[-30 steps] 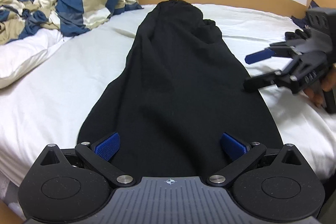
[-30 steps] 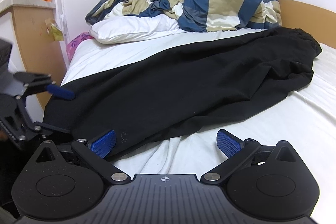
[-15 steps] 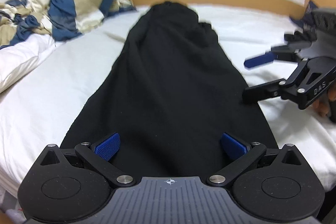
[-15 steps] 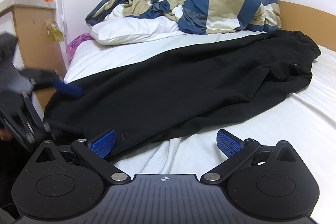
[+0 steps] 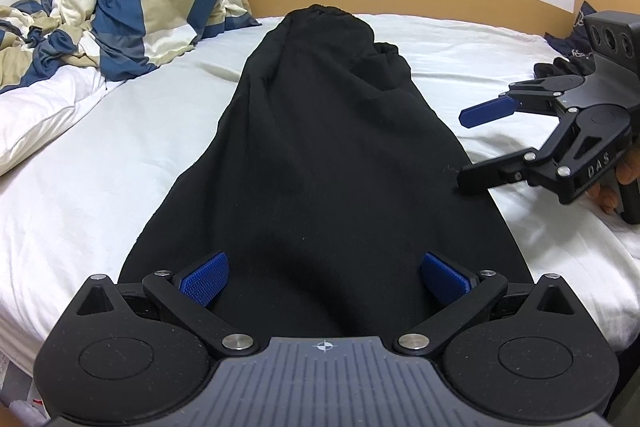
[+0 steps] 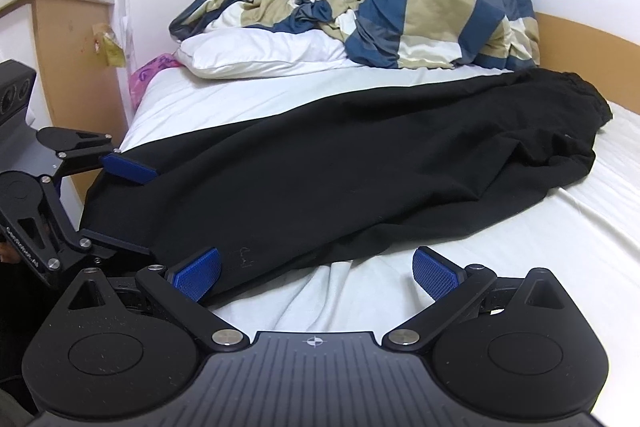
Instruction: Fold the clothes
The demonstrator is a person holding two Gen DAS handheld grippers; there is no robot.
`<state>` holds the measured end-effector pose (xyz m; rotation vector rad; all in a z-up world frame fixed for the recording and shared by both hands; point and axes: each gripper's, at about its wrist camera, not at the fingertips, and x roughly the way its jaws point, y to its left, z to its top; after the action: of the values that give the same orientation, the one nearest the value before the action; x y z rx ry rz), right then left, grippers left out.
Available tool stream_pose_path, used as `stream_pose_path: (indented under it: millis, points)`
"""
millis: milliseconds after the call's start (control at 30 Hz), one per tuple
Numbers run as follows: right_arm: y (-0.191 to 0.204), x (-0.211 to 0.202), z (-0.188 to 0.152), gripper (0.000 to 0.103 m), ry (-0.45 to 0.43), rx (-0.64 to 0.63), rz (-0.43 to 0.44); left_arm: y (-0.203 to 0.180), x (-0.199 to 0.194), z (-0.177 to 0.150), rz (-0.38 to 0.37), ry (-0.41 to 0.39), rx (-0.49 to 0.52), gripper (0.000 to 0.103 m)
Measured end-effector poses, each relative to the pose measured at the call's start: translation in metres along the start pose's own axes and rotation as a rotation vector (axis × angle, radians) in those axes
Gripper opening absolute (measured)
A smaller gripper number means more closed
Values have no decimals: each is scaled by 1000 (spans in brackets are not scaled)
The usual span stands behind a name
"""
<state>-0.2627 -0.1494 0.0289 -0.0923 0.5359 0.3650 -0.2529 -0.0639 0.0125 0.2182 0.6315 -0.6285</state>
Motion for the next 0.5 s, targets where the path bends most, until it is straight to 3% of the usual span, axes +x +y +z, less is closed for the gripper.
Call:
stream_pose_path:
  millis: [500]
  points:
    - [2, 0, -1, 103, 2, -9, -2, 1, -2, -2, 3, 6, 0, 103]
